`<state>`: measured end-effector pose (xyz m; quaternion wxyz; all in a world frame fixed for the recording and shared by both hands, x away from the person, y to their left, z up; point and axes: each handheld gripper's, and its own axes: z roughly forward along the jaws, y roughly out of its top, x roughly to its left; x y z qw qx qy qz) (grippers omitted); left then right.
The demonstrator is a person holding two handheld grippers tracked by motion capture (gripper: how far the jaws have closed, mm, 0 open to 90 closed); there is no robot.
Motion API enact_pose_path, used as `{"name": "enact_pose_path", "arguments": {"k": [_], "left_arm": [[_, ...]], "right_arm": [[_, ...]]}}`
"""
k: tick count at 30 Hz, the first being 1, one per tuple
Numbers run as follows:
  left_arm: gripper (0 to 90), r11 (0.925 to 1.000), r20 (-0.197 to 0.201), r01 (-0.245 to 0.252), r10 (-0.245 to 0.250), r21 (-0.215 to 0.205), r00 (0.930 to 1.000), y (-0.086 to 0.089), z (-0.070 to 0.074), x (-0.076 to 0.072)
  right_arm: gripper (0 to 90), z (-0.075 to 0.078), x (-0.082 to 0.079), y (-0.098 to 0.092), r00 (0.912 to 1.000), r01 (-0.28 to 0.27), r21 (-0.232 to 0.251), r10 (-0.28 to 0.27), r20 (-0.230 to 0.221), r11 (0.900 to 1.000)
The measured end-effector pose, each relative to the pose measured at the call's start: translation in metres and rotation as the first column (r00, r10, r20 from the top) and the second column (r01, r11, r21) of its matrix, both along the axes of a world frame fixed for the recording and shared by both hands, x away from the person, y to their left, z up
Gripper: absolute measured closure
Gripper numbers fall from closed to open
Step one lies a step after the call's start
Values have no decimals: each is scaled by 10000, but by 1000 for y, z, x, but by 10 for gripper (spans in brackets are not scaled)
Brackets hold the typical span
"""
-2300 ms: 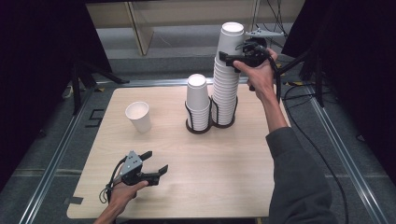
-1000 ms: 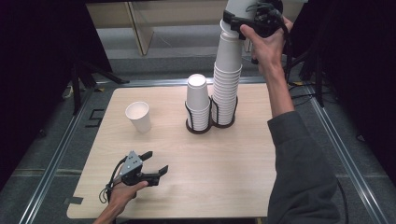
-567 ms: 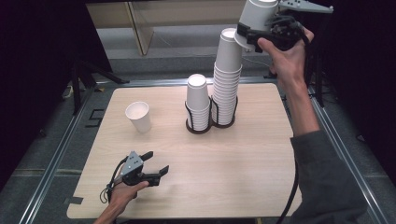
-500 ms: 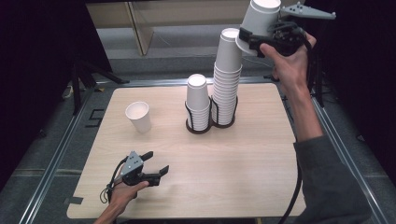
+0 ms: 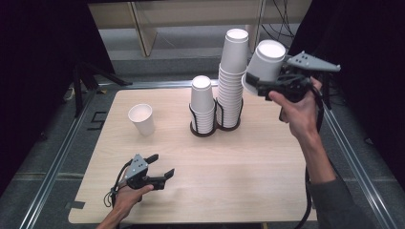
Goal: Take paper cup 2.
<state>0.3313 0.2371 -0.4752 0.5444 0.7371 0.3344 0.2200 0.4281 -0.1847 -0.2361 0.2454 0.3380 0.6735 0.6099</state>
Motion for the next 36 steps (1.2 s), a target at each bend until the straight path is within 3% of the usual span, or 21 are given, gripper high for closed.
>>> {"name": "enact_pose_path", "arguments": {"k": [2, 6, 8, 9, 10, 11, 12, 14, 18, 21, 23, 24, 32, 36], "left_arm": [[143, 10000, 97, -28, 29, -34, 9999, 0, 0, 0], [143, 10000, 174, 39, -39, -2, 9998, 0, 1, 0], [143, 10000, 163, 61, -62, 74, 9998, 0, 1, 0], [143, 10000, 155, 55, -56, 80, 9999, 0, 1, 0], [143, 10000, 89, 7, -8, 78, 10000, 0, 1, -1], [143, 10000, 120, -3, 2, 40, 9999, 0, 1, 0], [143, 10000, 159, 17, -18, 53, 9999, 0, 0, 0], [143, 9998, 150, 52, -49, -181, 9999, -2, -1, 1], [143, 10000, 260, 22, -21, -17, 9997, -1, 0, 0], [143, 10000, 345, 30, -30, -5, 9994, -1, 0, 0], [143, 9998, 371, 57, -63, 170, 9993, -1, 1, 0], [143, 9998, 367, 36, -43, 202, 9993, -1, 1, -1], [143, 10000, 339, 67, -69, 71, 9994, -2, 0, -1], [143, 9999, 320, 107, -110, 90, 9994, -2, 1, -2]], "right_arm": [[149, -13, -7, 4, 9993, -293, 228, 298, -223, 9993], [149, -36, -14, 12, 9976, -593, 22, 593, -344, 9982], [149, -48, -16, 16, 9960, -617, 29, 618, -639, 9981], [149, -54, -14, 17, 9963, -712, -85, 707, -487, 9974], [149, -58, -16, 19, 9937, -812, 55, 814, -768, 9967], [149, -66, -15, 22, 9947, -858, -1, 857, -569, 9963], [149, -71, -16, 24, 9926, -903, -35, 897, -817, 9959], [149, -82, -15, 28, 9909, -1035, -110, 1021, -872, 9946], [149, -107, -15, 42, 9833, -1332, -41, 1316, -1259, 9911], [149, -119, -14, 50, 9781, -1606, -165, 1569, -1365, 9869], [149, -125, -17, 56, 9699, -1672, -158, 1616, -1819, 9858], [149, -129, -15, 59, 9698, -1864, -233, 1802, -1646, 9822], [148, -144, -20, 76, 9521, -2398, -226, 2306, -2008, 9705], [148, -152, -20, 83, 9496, -2571, -261, 2475, -1924, 9660]]}}
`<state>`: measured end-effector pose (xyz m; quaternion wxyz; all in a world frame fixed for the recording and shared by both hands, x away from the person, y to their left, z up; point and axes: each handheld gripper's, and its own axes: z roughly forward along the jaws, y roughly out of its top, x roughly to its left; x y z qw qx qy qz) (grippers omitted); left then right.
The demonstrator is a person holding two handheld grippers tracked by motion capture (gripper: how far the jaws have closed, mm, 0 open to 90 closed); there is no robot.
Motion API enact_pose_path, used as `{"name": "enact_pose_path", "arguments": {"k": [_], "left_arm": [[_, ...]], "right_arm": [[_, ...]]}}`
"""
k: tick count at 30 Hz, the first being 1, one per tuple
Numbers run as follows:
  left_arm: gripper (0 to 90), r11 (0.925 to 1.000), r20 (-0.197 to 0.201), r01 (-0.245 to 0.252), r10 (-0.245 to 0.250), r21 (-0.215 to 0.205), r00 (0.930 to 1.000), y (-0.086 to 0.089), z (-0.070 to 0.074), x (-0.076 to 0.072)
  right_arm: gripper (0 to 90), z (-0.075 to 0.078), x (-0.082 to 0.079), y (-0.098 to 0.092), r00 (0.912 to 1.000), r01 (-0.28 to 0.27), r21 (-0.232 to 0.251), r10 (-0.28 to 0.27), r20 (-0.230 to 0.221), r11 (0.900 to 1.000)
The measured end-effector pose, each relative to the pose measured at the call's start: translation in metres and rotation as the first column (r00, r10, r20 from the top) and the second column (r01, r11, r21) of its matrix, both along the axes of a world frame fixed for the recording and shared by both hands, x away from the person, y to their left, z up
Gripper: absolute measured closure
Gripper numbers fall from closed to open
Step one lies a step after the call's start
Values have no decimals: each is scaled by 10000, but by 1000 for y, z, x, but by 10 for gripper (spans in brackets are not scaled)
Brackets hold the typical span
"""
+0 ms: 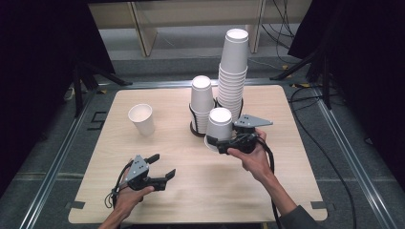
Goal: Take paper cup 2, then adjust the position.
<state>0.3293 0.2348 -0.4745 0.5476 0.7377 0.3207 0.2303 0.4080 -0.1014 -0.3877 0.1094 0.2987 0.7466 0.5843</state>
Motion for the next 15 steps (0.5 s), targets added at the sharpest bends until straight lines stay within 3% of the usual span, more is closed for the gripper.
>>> {"name": "enact_pose_path", "arguments": {"k": [4, 5, 8, 12, 13, 15], "left_arm": [[143, 10000, -68, 7, -6, 25, 10000, -1, 0, 0], [143, 9999, -76, 68, -69, -141, 9999, -3, -2, 0], [143, 10000, -125, 49, -49, 25, 9999, -5, -1, -1], [143, 9998, -56, 169, -170, -50, 9998, -6, 0, -3], [143, 9998, -191, 117, -119, -140, 9997, -7, 1, -4], [143, 9996, -223, 116, -122, -272, 9997, -9, 2, -4]], "right_arm": [[148, -8, -1, 6, 9998, -91, -172, 88, -202, 9998], [148, -10, -1, 7, 9993, -225, -191, 220, -303, 9996], [148, -16, -1, 10, 9993, -195, -341, 185, -312, 9992], [148, -21, -3, 15, 9975, -286, -193, 273, -645, 9994], [148, -21, -3, 16, 9987, -254, -318, 240, -448, 9992], [148, -22, -5, 19, 9980, -431, -343, 414, -472, 9985]]}}
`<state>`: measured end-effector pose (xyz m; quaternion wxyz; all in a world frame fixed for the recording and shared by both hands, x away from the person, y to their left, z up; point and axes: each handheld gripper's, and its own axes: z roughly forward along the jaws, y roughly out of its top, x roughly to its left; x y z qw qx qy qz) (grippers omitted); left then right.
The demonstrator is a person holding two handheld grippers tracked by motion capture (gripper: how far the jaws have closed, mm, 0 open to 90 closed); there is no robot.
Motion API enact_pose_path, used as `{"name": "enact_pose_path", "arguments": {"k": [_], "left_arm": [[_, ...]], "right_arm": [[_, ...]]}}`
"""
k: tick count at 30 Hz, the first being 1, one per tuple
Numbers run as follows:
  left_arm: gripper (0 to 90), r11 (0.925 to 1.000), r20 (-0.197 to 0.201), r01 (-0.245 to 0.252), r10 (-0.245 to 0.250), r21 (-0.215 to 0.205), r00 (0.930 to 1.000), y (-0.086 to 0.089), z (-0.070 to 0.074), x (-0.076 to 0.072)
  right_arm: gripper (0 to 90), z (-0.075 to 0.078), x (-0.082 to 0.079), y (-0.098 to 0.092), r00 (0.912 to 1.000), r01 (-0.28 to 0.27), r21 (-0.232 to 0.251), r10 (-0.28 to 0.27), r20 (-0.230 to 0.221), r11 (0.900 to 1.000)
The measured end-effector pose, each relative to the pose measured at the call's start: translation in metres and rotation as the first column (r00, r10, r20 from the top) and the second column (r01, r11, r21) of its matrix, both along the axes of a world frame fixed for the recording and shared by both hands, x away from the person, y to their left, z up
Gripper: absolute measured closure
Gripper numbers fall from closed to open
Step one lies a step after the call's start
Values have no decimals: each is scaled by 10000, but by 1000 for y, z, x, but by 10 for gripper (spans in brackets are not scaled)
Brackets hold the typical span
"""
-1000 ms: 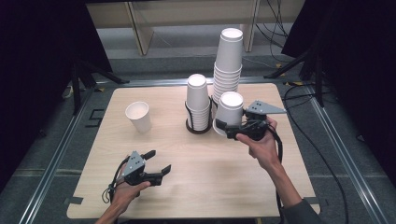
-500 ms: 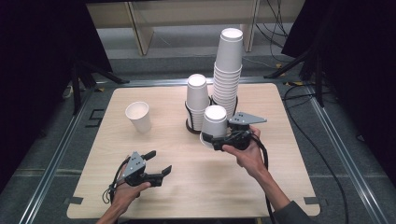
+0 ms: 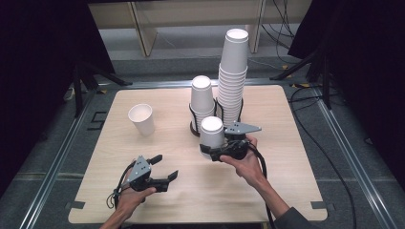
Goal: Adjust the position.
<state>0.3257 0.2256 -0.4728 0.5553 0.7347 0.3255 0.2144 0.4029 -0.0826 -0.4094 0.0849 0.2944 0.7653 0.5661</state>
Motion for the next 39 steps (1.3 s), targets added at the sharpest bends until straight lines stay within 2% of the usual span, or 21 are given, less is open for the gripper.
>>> {"name": "enact_pose_path", "arguments": {"k": [4, 9, 11, 12, 16, 18, 20, 21, 22, 23, 25, 26, 28, 29, 31, 32, 34, 36, 37, 38, 39], "left_arm": [[143, 9999, 249, 155, -154, -31, 9996, -9, 3, -1], [143, 9981, 482, 486, -468, -373, 9977, -23, 7, 0], [143, 9975, 522, 605, -585, -378, 9969, -28, 6, 0], [143, 9983, 438, 560, -552, -182, 9975, -29, 7, -1], [143, 9944, 224, 683, -667, -805, 9975, -34, 6, 0], [143, 9942, 45, 612, -611, -885, 9981, -34, 8, -1], [143, 9918, 164, 659, -645, -1092, 9978, -36, 7, 0], [143, 9939, 80, 623, -618, -911, 9981, -36, 8, -1], [143, 9913, 260, 727, -702, -1095, 9972, -38, 7, 0], [143, 9931, 207, 677, -660, -954, 9976, -38, 8, -1], [143, 9936, 212, 662, -645, -914, 9977, -38, 10, -2], [143, 9932, 247, 678, -658, -946, 9975, -39, 10, -2], [143, 9910, 363, 756, -720, -1104, 9967, -40, 10, -1], [143, 9928, 280, 684, -659, -979, 9974, -40, 11, -2], [141, 9930, 241, 693, -672, -958, 9974, -41, 10, -1], [140, 9889, 402, 815, -771, -1246, 9962, -43, 9, 0], [129, 9902, 422, 820, -777, -1130, 9961, -44, 9, -1], [109, 9933, 395, 689, -655, -926, 9971, -45, 10, -2], [92, 9937, 433, 645, -608, -921, 9972, -47, 10, -2], [75, 9940, 415, 635, -600, -896, 9973, -47, 10, -2], [62, 9932, 467, 650, -607, -968, 9971, -48, 10, -1]], "right_arm": [[148, -3, 0, 4, 9998, -174, 120, 175, -133, 9998], [148, -7, -3, 13, 9984, -560, 145, 561, -104, 9983], [148, -7, -5, 17, 9978, -659, 216, 661, -103, 9976], [148, -8, -6, 20, 9973, -716, 223, 720, -154, 9972], [148, -11, -9, 28, 9961, -863, 196, 866, -193, 9961], [148, -12, -9, 31, 9966, -814, 221, 811, 133, 9964], [148, -13, -11, 34, 9959, -879, 374, 886, -174, 9954], [148, -13, -11, 36, 9960, -884, 333, 886, -60, 9955], [148, -14, -11, 38, 9953, -973, 437, 973, 15, 9943], [148, -15, -11, 39, 9955, -939, 319, 935, 137, 9951], [149, -15, -14, 42, 9947, -1018, 322, 1022, -132, 9943], [148, -15, -14, 43, 9948, -1014, 288, 1010, 161, 9944], [148, -15, -14, 45, 9930, -1172, 392, 1165, 204, 9923], [148, -15, -15, 45, 9939, -1046, 207, 1037, 382, 9943], [149, -16, -16, 47, 9921, -1203, 298, 1191, 385, 9923], [149, -16, -17, 49, 9919, -1242, 355, 1231, 321, 9916], [148, -15, -18, 50, 9921, -1171, 291, 1156, 480, 9927], [148, -15, -20, 51, 9920, -1249, 476, 1238, 256, 9910], [148, -15, -19, 51, 9909, -1299, 491, 1278, 429, 9903], [149, -15, -21, 53, 9905, -1376, 697, 1370, 141, 9880], [148, -15, -21, 53, 9908, -1333, 545, 1318, 298, 9896]]}}
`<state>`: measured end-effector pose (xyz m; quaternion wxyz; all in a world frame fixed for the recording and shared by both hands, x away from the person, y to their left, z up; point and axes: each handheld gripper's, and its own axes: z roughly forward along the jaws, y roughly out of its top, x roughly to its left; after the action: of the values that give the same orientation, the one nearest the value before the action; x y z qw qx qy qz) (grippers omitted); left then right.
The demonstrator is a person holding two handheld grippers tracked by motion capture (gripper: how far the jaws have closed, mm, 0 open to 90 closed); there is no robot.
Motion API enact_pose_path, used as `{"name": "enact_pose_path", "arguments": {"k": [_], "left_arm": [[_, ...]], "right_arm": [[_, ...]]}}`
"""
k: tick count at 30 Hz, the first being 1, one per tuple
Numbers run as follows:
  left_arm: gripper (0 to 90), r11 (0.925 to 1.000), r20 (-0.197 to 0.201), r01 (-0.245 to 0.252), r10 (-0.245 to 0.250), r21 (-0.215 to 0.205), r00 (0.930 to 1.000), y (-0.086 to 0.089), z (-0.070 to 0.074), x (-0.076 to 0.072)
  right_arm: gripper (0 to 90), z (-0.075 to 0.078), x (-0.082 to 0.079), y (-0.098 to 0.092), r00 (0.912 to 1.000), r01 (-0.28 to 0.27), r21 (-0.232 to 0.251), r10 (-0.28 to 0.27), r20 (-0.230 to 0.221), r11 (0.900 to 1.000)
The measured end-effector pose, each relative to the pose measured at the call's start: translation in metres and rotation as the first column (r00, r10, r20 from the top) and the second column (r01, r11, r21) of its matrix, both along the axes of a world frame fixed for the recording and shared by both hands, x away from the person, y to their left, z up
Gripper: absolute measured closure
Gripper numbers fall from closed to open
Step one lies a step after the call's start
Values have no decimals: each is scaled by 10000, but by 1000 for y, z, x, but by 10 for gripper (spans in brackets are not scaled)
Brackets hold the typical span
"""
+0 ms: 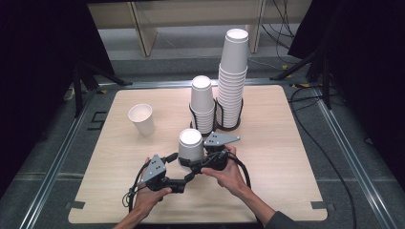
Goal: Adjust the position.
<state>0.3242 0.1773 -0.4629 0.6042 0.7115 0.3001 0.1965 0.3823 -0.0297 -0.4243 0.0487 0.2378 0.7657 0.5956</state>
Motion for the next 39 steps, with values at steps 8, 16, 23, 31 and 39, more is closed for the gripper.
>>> {"name": "enact_pose_path", "arguments": {"k": [8, 16, 23, 31, 39], "left_arm": [[10, 9998, 20, -125, 125, -184, 9999, -3, 0, 1], [26, 9995, 55, -156, 157, -283, 9999, -3, 0, 1], [62, 9998, 181, -115, 112, 183, 9998, -1, 3, -1], [75, 9984, 218, -34, 22, 557, 9998, 1, 4, 0], [78, 9898, 512, 71, -145, 1424, 9986, 7, 4, 0]], "right_arm": [[147, -1, -6, 10, 9993, -358, -100, 360, 129, 9993], [139, 2, -10, 13, 9990, -412, -373, 417, 134, 9985], [116, 3, -7, 11, 9989, -416, -156, 412, -235, 9990], [116, 13, -5, 5, 9994, -316, -329, 310, -179, 9990], [169, 35, -2, -12, 9988, -480, -164, 479, -83, 9987]]}}
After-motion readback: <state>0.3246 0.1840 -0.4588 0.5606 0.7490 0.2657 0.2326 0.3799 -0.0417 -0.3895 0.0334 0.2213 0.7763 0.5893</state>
